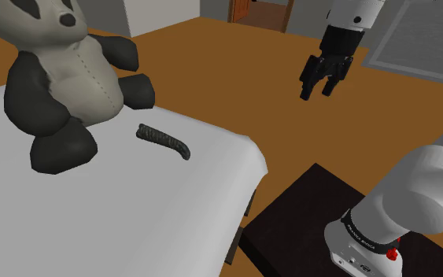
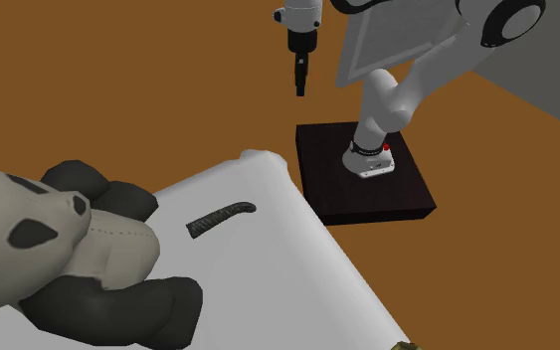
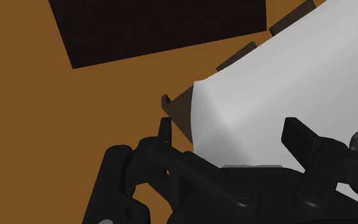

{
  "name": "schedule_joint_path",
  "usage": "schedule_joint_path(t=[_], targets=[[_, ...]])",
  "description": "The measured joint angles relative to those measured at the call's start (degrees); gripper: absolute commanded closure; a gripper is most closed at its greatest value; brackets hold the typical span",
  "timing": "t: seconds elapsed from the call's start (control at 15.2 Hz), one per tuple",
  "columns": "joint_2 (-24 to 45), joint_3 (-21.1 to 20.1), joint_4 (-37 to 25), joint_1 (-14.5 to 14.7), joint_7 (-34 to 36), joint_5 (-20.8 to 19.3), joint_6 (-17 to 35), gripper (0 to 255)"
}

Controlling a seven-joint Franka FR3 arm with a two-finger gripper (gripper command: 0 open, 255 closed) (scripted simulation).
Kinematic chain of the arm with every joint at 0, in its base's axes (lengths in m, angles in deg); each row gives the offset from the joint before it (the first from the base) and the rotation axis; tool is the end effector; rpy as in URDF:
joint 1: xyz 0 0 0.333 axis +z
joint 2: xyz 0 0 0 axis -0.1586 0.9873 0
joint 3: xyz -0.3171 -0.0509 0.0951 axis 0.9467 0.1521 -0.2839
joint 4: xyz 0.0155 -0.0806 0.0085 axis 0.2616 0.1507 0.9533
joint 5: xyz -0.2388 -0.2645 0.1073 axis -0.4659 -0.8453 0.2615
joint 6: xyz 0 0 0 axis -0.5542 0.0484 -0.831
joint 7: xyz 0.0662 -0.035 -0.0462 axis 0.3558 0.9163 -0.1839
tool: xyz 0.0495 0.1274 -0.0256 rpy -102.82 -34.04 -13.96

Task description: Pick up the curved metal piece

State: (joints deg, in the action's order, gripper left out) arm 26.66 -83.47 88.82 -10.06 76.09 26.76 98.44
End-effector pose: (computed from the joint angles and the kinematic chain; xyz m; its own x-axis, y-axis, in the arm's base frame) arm 0.2604 0.0062 0.5511 0.9828 -0.1770 -0.0526 -0.1811 -0.9795 -0.0878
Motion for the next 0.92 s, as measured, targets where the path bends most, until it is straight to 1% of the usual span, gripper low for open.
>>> schedule_joint_path(t=[0.07,0.2,0.4,0.79,0.92], targets=[[0.0,0.0,0.0,0.0,0.0,0.0,0.0,0],[1.8,-0.8,-0.2,0.7,-0.2,0.4,1.6,0],[6.9,-2.6,-1.0,2.4,-0.6,1.4,6.1,0],[17.5,-6.5,-4.5,5.4,-1.4,2.6,13.8,0],[21.0,-7.5,-7.1,6.2,-1.8,2.5,15.0,0]])
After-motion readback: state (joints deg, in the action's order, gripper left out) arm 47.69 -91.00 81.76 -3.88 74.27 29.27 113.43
